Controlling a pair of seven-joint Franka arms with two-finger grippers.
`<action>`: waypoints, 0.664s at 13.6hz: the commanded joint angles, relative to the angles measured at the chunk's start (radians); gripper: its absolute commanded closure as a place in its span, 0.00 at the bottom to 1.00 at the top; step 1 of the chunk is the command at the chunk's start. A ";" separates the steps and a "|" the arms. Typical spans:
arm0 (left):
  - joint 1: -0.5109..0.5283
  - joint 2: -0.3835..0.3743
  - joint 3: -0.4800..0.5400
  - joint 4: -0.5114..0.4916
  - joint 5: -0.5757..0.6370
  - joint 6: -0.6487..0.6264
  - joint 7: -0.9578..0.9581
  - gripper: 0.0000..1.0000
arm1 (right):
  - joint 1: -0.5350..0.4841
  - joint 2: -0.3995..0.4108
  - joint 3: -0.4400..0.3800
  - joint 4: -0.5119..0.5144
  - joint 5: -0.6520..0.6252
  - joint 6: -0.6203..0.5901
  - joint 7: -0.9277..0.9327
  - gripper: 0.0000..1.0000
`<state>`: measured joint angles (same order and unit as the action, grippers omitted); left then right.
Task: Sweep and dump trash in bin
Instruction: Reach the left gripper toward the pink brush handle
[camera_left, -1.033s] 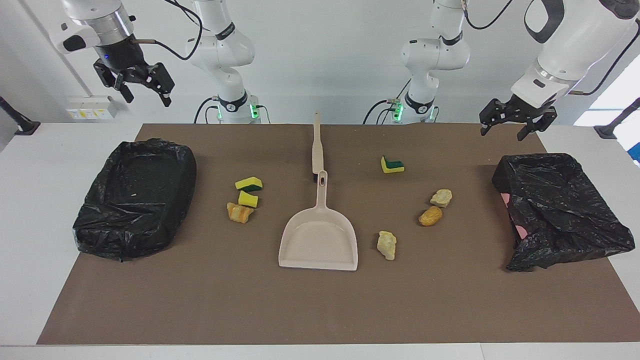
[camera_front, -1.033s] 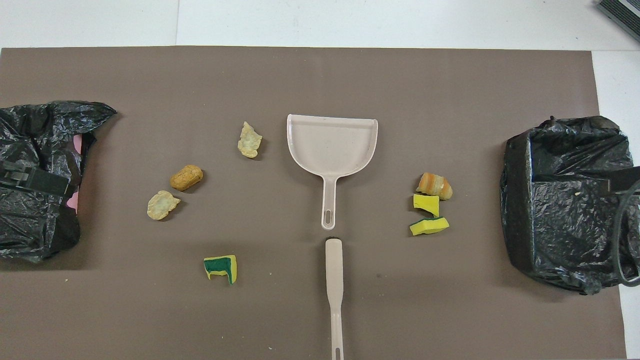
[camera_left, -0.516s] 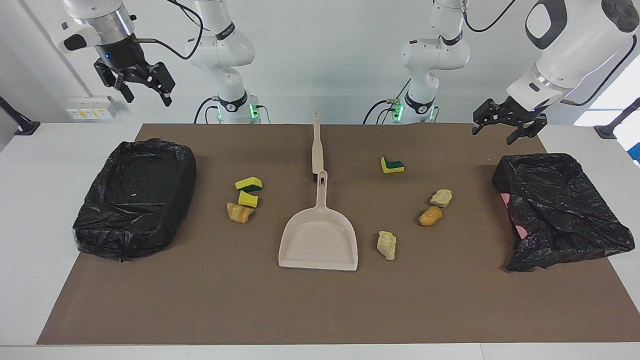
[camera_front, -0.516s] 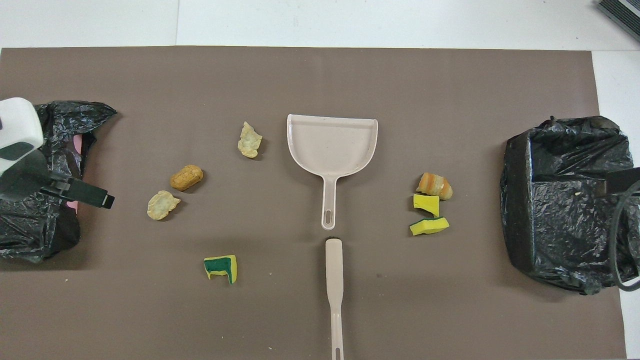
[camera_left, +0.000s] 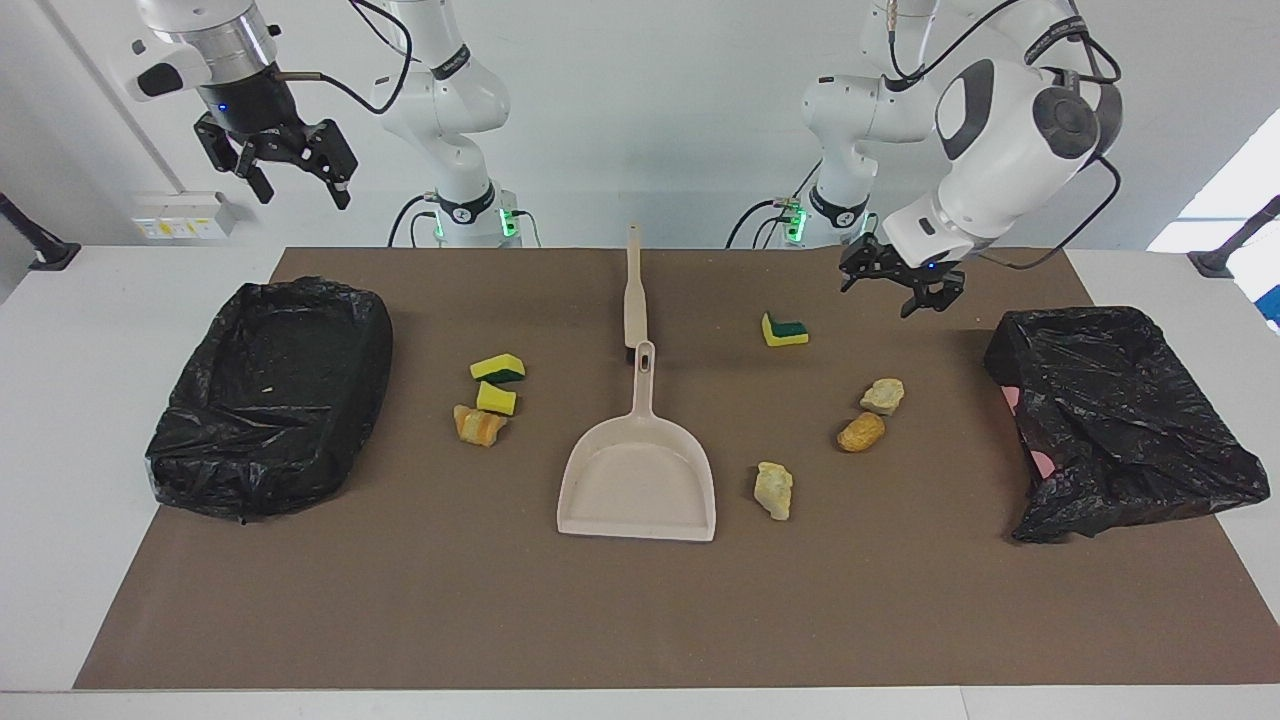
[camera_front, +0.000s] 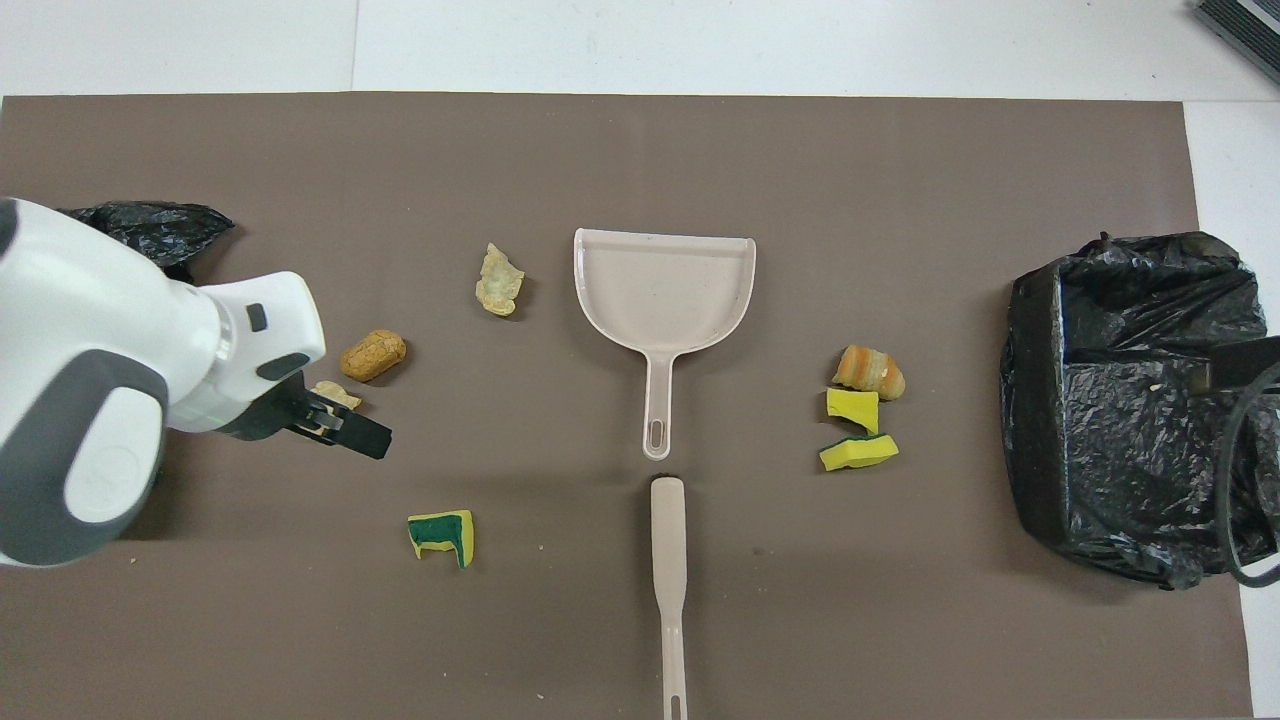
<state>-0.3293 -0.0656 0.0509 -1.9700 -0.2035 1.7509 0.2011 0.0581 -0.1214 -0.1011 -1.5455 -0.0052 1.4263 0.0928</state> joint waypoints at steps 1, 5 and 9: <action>-0.098 -0.071 0.015 -0.144 -0.034 0.105 -0.070 0.00 | -0.007 -0.023 0.001 -0.025 0.017 0.011 -0.027 0.00; -0.295 -0.065 0.015 -0.220 -0.039 0.226 -0.260 0.00 | -0.007 -0.026 0.001 -0.028 0.017 0.006 -0.027 0.00; -0.514 -0.045 0.017 -0.293 -0.039 0.383 -0.493 0.00 | -0.009 -0.026 0.000 -0.028 0.017 0.006 -0.027 0.00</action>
<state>-0.7539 -0.0918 0.0455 -2.2107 -0.2342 2.0641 -0.2058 0.0581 -0.1232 -0.1013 -1.5460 -0.0052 1.4256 0.0928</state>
